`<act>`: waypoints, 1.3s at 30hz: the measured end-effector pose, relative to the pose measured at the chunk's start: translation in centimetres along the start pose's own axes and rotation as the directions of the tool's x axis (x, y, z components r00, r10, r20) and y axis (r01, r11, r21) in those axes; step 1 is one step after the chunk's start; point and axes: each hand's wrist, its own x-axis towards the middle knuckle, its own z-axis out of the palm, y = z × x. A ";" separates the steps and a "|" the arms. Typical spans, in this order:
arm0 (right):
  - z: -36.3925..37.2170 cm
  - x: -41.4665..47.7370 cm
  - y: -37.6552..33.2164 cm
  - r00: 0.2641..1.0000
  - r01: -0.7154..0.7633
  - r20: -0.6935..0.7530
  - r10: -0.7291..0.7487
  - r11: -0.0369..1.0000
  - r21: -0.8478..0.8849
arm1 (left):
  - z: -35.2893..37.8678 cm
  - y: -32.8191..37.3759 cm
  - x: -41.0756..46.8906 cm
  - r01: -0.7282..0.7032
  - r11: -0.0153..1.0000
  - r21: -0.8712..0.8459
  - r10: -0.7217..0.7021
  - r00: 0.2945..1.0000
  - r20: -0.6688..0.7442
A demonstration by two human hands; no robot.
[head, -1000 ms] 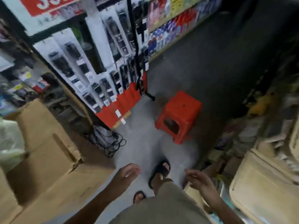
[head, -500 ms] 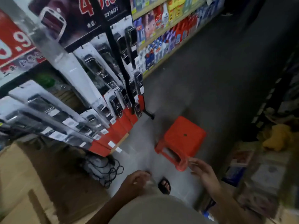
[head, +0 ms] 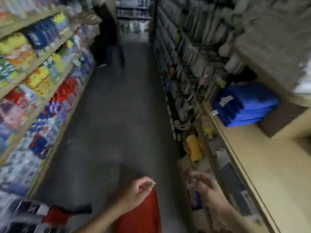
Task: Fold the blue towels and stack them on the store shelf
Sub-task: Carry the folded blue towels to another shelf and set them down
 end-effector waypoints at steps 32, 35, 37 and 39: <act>-20.0 26.0 -7.2 0.890 -0.220 -0.412 0.193 0.975 -0.018 | 15.6 30.1 36.8 -0.621 0.385 0.682 0.532 0.754 0.385; -21.6 23.1 -6.1 0.908 -0.229 -0.386 0.164 0.965 -0.129 | 16.4 30.6 34.0 -0.649 0.376 0.662 0.531 0.736 0.420; -23.1 20.4 -5.2 0.912 -0.232 -0.385 0.142 0.952 -0.198 | 17.1 30.8 32.0 -0.681 0.386 0.622 0.527 0.717 0.457; -24.5 17.0 -4.7 0.903 -0.249 -0.413 0.117 0.926 -0.282 | 18.0 31.1 29.7 -0.710 0.388 0.588 0.521 0.695 0.496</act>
